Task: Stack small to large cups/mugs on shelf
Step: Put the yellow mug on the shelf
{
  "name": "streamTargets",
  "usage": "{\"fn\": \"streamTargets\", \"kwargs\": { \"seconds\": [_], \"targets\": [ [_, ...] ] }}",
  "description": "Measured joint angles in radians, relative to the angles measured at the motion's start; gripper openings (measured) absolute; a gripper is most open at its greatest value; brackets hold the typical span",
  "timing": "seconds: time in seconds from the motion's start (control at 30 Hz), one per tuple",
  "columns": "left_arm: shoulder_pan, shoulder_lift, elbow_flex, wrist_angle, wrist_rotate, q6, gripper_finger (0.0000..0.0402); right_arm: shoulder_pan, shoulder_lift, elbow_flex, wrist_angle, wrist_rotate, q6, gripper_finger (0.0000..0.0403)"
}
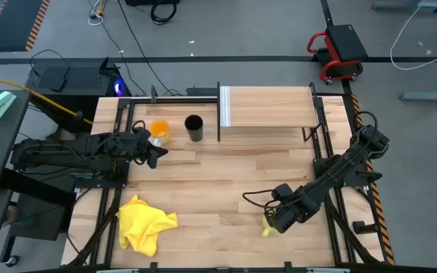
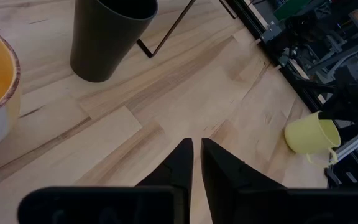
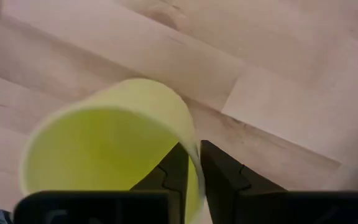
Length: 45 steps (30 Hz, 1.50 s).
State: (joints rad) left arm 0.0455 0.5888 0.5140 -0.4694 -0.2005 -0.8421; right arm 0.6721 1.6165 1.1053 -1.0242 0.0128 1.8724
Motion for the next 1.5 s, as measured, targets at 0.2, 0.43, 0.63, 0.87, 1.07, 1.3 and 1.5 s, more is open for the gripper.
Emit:
{"fn": "streamTargets", "kwargs": {
  "seconds": [0.2,0.43,0.63,0.87,1.07,1.3,1.5],
  "targets": [
    [0.000,0.000,0.000,0.000,0.000,0.008,0.0028,-0.039,-0.001,0.000,0.003,0.004,-0.064,0.0009],
    [0.001,0.000,0.000,0.000,0.000,0.026,0.0027,-0.119,0.001,0.035,-0.032,0.004,-0.202,0.0007],
    [0.001,0.000,0.000,0.000,0.000,0.027,0.0032,-0.226,0.001,0.168,-0.217,0.001,-0.403,0.0007],
    [0.001,0.000,0.000,0.000,0.000,0.027,0.0021,-0.390,-0.006,0.438,-0.555,0.053,-0.689,0.0006],
    [0.001,0.001,0.000,-0.007,0.000,0.027,0.0021,-0.560,-0.088,0.571,-0.540,0.139,-0.796,0.0005],
    [0.001,0.001,0.000,-0.017,0.000,0.027,0.0026,-0.742,-0.182,0.594,-0.546,0.194,-0.859,0.0005],
    [0.001,0.001,0.000,-0.016,-0.001,0.050,0.0017,-0.937,-0.229,0.594,-0.548,0.199,-0.929,0.0005]
  ]
}}
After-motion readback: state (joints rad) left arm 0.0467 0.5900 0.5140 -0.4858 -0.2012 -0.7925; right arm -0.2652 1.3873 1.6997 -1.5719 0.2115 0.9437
